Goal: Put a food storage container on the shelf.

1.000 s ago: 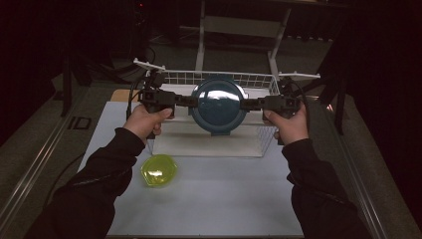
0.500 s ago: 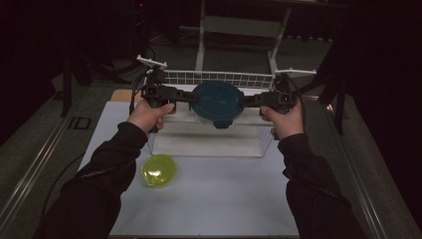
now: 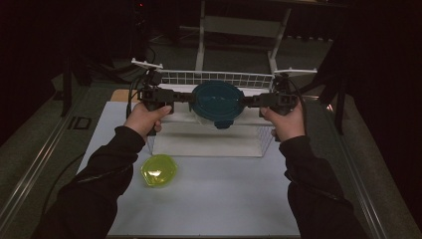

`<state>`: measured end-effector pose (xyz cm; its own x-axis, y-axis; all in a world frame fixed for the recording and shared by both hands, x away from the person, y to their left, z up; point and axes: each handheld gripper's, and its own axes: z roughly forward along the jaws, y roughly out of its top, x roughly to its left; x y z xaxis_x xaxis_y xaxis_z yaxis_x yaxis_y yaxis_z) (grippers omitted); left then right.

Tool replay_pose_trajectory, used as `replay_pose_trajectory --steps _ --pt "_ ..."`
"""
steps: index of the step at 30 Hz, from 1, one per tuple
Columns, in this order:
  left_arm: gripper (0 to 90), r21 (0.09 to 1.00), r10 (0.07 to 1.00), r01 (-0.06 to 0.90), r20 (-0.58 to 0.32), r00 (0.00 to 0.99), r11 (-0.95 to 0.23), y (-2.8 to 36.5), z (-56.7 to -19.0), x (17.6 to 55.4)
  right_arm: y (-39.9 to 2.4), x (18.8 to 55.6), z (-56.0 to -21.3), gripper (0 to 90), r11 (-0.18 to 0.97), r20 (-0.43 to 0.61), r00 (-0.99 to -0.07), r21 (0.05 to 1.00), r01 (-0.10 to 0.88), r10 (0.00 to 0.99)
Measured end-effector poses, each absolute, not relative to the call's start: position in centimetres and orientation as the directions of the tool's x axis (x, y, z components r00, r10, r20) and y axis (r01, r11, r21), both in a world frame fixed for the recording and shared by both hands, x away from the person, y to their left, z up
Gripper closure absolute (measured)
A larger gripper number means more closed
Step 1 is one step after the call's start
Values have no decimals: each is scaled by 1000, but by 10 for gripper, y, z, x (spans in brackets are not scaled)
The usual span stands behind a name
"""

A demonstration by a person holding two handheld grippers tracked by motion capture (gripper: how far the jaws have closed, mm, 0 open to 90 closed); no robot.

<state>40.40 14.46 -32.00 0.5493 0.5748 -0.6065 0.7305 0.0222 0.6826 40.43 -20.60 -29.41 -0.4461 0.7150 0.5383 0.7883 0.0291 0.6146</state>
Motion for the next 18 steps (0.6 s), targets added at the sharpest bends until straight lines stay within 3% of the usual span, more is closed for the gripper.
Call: replay_pose_trajectory --steps 13,18 --pt "454 779 617 627 -498 610 9 155 -313 366 -211 375 -289 471 73 503 -520 666 742 691" --pt "413 799 604 601 -482 634 8 156 -317 351 -207 358 -292 548 102 497 -559 680 726 663"
